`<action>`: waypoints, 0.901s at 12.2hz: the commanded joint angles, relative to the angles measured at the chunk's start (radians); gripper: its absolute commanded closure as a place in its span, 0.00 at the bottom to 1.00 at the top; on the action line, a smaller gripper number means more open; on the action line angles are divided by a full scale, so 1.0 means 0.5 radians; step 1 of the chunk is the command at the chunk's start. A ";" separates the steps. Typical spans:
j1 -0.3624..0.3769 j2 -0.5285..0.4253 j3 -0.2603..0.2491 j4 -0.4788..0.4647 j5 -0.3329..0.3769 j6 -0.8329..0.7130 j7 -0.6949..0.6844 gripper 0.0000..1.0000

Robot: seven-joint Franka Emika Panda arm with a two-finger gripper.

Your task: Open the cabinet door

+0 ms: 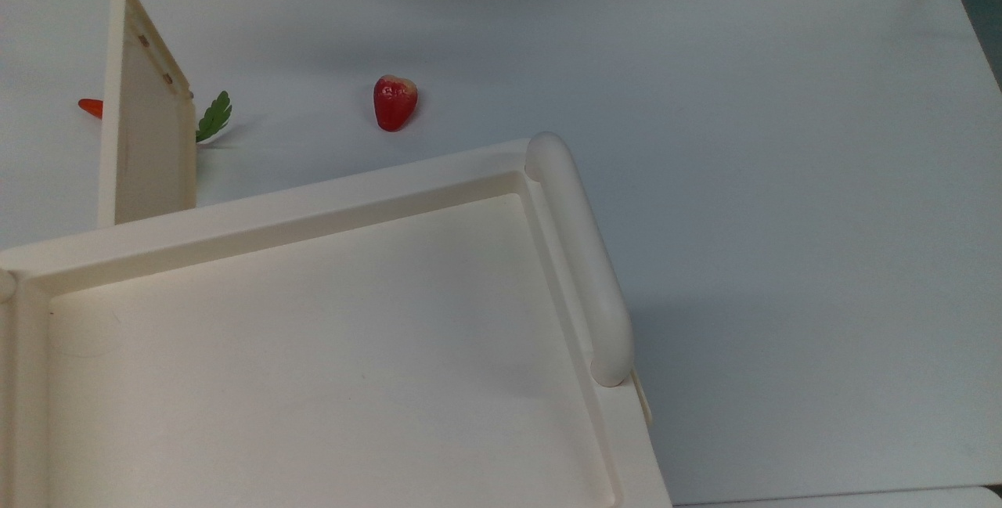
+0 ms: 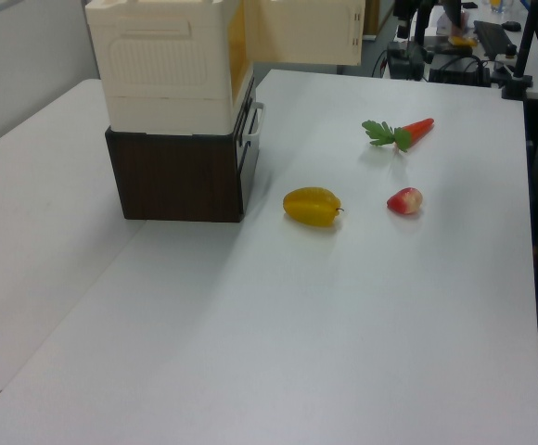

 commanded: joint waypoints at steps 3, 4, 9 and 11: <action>0.032 -0.022 0.003 -0.044 -0.035 -0.024 0.025 0.00; 0.035 -0.016 0.003 -0.041 -0.035 -0.024 0.025 0.00; 0.032 -0.019 0.003 -0.047 -0.026 -0.033 -0.030 0.00; 0.026 -0.019 0.003 -0.047 -0.011 -0.042 -0.094 0.00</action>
